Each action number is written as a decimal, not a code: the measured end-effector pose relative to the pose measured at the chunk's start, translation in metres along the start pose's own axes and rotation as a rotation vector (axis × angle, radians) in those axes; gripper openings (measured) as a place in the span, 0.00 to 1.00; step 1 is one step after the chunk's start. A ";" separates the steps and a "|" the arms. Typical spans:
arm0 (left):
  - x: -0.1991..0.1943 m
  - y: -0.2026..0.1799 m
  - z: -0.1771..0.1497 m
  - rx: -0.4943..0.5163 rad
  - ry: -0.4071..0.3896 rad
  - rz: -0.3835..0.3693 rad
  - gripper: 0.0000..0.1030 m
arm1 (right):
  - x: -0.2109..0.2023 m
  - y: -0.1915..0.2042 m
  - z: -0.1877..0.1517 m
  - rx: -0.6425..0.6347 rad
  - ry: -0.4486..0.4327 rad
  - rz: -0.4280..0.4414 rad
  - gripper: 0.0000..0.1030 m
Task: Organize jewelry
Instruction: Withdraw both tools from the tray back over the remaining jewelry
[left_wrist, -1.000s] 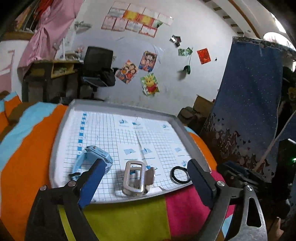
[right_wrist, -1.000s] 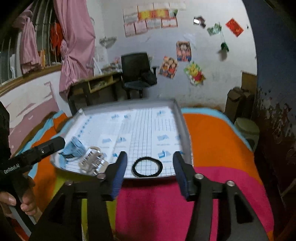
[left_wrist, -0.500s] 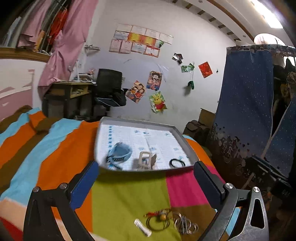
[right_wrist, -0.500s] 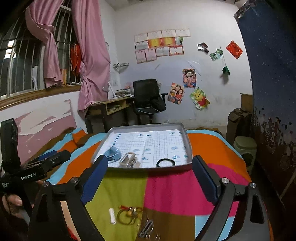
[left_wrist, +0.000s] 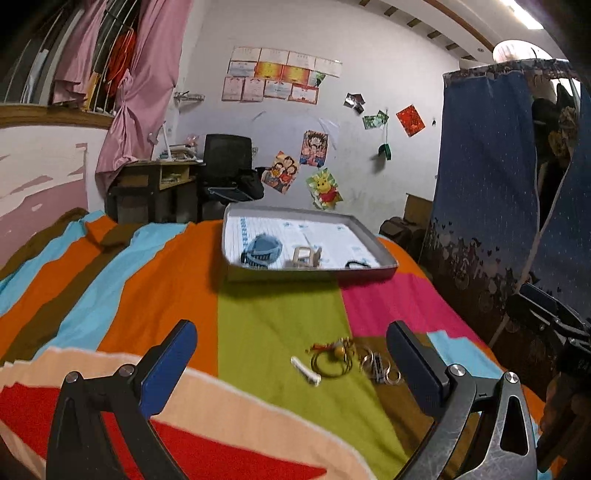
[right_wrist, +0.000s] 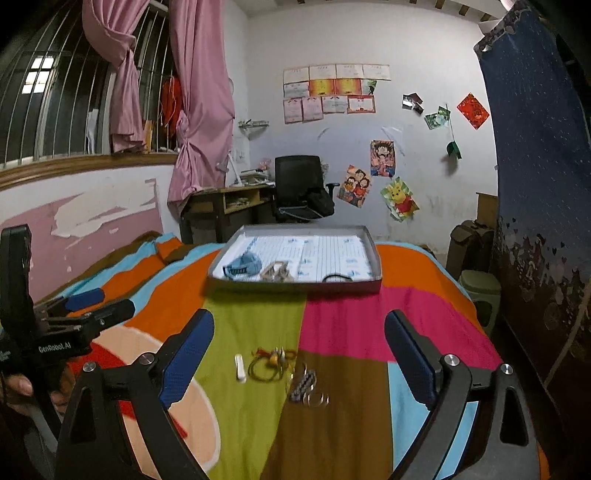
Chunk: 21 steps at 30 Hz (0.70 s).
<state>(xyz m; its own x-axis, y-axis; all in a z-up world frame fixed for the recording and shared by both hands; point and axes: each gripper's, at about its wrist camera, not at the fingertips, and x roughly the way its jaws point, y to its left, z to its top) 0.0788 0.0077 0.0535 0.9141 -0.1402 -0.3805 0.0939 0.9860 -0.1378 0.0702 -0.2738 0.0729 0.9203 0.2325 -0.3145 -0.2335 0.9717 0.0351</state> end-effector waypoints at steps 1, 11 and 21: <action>-0.001 0.001 -0.004 -0.003 0.007 -0.004 1.00 | -0.002 -0.001 -0.004 -0.004 0.006 -0.003 0.88; -0.006 -0.001 -0.035 -0.002 0.041 0.002 1.00 | -0.011 0.006 -0.037 -0.020 0.049 -0.039 0.88; 0.006 0.001 -0.044 0.007 0.079 0.013 1.00 | 0.004 0.005 -0.046 0.037 0.055 -0.068 0.88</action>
<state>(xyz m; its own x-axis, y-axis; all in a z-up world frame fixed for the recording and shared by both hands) 0.0669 0.0039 0.0108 0.8812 -0.1340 -0.4533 0.0852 0.9883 -0.1264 0.0580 -0.2701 0.0285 0.9148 0.1642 -0.3690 -0.1584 0.9863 0.0463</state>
